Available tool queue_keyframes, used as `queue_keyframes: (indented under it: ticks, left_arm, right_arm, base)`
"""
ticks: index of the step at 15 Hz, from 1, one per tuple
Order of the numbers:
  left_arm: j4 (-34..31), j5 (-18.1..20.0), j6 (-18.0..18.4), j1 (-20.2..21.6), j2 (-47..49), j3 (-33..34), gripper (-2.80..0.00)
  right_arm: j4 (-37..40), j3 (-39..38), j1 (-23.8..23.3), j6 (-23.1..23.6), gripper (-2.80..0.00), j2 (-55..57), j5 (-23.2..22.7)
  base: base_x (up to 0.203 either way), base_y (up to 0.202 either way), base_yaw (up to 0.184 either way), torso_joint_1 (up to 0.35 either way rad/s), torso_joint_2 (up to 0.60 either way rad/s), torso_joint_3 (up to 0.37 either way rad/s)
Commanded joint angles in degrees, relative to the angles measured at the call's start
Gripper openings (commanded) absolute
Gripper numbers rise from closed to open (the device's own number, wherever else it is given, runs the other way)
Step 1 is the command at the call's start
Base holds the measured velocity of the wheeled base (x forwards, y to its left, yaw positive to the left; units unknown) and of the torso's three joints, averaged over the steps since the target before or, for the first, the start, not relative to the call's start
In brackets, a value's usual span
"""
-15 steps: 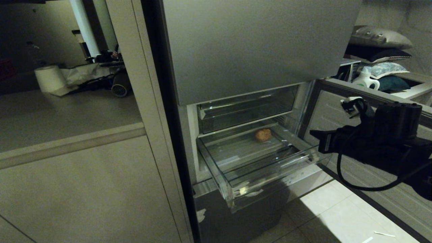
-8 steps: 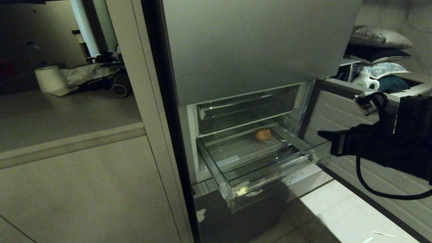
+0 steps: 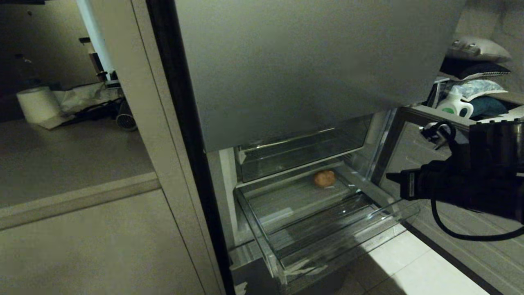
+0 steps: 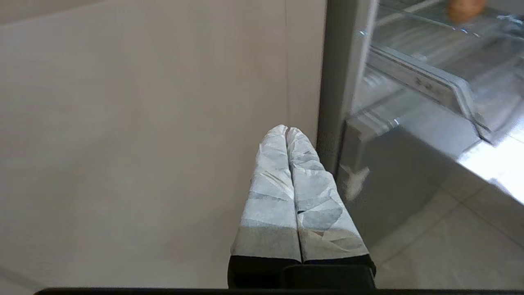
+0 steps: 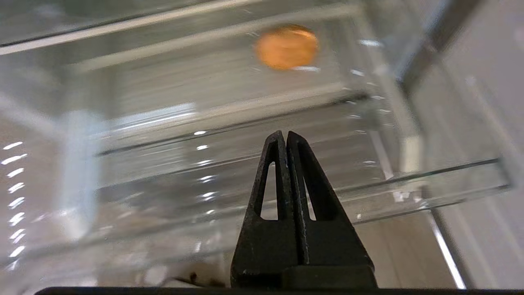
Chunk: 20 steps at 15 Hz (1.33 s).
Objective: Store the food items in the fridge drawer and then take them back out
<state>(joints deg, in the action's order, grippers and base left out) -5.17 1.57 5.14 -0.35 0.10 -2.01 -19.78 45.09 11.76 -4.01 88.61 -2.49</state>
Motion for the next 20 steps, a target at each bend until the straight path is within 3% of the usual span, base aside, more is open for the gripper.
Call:
queue_keyframes:
  ticks: [1, 5, 10, 11, 16, 20]
  left_arm:
    - [-0.02, 0.01, -0.18, 0.0, 0.08, -0.01, -2.8]
    - [-0.02, -0.08, -2.6, 0.0, 0.08, -0.01, -2.8]
    - [-0.02, -0.08, -2.68, 0.0, 0.08, -0.01, -2.8]
    - [-0.02, -0.08, -2.68, 0.0, 0.08, -0.01, -2.8]
    - [-0.02, -0.08, -2.68, 0.0, 0.08, -0.01, -2.8]
    - [-0.02, -0.08, -2.68, 0.0, 0.08, -0.01, -2.8]
  right_arm:
    - [0.23, -1.17, 0.01, -0.08, -2.8, -0.87, 0.27]
    - [1.14, -4.48, -0.07, -0.07, -2.8, -2.67, 0.09]
    - [0.69, -6.25, -0.24, -0.09, -2.8, 2.82, -0.78]
    - [0.57, -5.9, -0.28, -0.11, 0.0, 4.65, -0.9]
    - [-9.66, -3.31, -1.39, 0.11, 0.0, 14.32, -0.82]
    - [-10.62, 3.07, -2.08, 0.54, 0.0, 21.0, -0.77]
  base:
    - [0.184, 0.0, -0.002, 0.002, 0.0, 0.0]
    - [0.051, 0.0, 0.001, 0.005, 0.0, 0.0]
    - [0.0, 0.0, 0.0, 0.0, 0.0, 0.0]
    - [0.0, 0.0, 0.0, 0.0, 0.0, 0.0]
    - [0.0, 0.0, 0.0, 0.0, 0.0, 0.0]
    - [0.0, 0.0, 0.0, 0.0, 0.0, 0.0]
